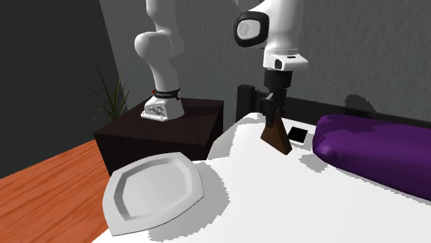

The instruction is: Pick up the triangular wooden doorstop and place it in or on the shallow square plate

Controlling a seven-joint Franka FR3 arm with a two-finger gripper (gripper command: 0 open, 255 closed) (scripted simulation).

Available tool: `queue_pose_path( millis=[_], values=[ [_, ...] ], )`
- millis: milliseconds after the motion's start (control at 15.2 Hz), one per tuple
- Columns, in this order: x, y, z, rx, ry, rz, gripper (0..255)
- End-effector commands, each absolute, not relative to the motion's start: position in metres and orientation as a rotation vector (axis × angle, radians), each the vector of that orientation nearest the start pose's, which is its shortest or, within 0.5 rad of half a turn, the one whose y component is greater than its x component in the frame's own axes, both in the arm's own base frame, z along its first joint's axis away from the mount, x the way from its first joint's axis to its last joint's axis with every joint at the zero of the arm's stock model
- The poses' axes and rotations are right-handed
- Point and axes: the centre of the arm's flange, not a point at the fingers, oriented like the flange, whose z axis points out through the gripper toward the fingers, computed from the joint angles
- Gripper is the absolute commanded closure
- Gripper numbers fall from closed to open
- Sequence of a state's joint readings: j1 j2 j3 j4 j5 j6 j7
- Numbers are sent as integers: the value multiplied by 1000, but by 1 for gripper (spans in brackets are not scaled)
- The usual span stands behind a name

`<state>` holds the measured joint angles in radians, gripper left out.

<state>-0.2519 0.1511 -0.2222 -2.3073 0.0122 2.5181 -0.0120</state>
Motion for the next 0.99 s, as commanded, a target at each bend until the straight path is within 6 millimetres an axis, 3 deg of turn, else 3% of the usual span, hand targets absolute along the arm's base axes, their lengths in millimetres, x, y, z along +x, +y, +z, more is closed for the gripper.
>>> queue_pose_path(
  millis=[0, 924],
  values=[
    [445, -255, 289, -3094, 737, -89, 255],
    [277, -332, 297, -3094, 737, -89, 255]
  ],
)
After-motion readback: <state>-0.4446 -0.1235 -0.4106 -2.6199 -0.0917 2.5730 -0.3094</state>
